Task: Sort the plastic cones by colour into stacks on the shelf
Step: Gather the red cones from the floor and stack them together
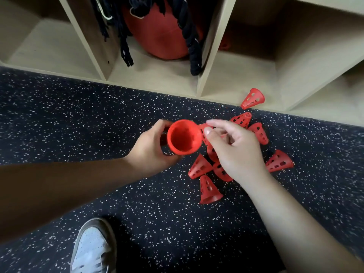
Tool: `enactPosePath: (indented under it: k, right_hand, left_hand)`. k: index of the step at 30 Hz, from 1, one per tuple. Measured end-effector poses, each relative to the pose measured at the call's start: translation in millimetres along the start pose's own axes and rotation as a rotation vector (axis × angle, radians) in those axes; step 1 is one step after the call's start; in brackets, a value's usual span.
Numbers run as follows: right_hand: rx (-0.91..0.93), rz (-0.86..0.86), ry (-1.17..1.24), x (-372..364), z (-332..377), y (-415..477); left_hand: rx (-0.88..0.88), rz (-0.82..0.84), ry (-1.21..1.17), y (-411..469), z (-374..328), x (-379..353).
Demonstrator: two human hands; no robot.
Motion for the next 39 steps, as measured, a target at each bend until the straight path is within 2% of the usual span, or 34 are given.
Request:
enactPosePath:
  k: [3,8,13,16,19,21,23,26,28,31,33,36,37,39]
  right_hand:
    - [-0.102,-0.090,-0.046,8,-32,3]
    - [-0.252,0.175,-0.486,-29,-105,0]
    - [-0.208,0.179,-0.494,-45,-121,-4]
    - [-0.075,0.006,-0.413,-24,-96,1]
    - [0.208,-0.228,-0.312,13,-41,-5]
    - [0.382,-0.311,-0.239,31,-5,-12]
    - [0.533,-0.288,-0.247,34,22,-14]
    - [0.662,-0.036,-0.341,14,33,-15]
    - [0.648,0.061,-0.305,12,26,-17]
    - [0.594,0.024,-0.244,26,1,-19]
    - [0.435,0.116,-0.373,23,-33,-20]
    - [0.143,0.444,-0.630,-3,-98,-34]
    - [0.085,0.496,-0.639,-9,-115,-40]
    - [0.016,0.483,-0.587,-15,-134,-46]
  left_hand:
    - [0.014,0.005,-0.018,1,0,-1]
    - [0.029,0.009,-0.018,5,1,-1]
    - [0.055,0.000,-0.021,8,4,0]
    - [0.068,0.004,-0.011,8,6,-1]
    - [0.084,0.003,-0.003,8,9,-1]
    - [0.077,0.021,0.023,9,8,-4]
    - [0.053,0.045,0.033,11,3,-11]
    - [0.016,0.046,0.021,13,-6,-20]
    - [-0.009,0.042,0.012,14,-10,-22]
    - [-0.008,0.041,0.007,14,-13,-21]
    - [-0.004,0.040,0.017,12,-12,-20]
    - [0.026,0.061,0.013,8,-9,-22]
    - [0.034,0.066,0.009,7,-7,-24]
    - [0.034,0.066,0.013,6,-7,-26]
Point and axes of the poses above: each hand's wrist, its own y-axis towards the middle knuckle, its own x-axis out of the back of the hand, z = x × y, the point moved 7 cm from there along y, towards the middle knuckle
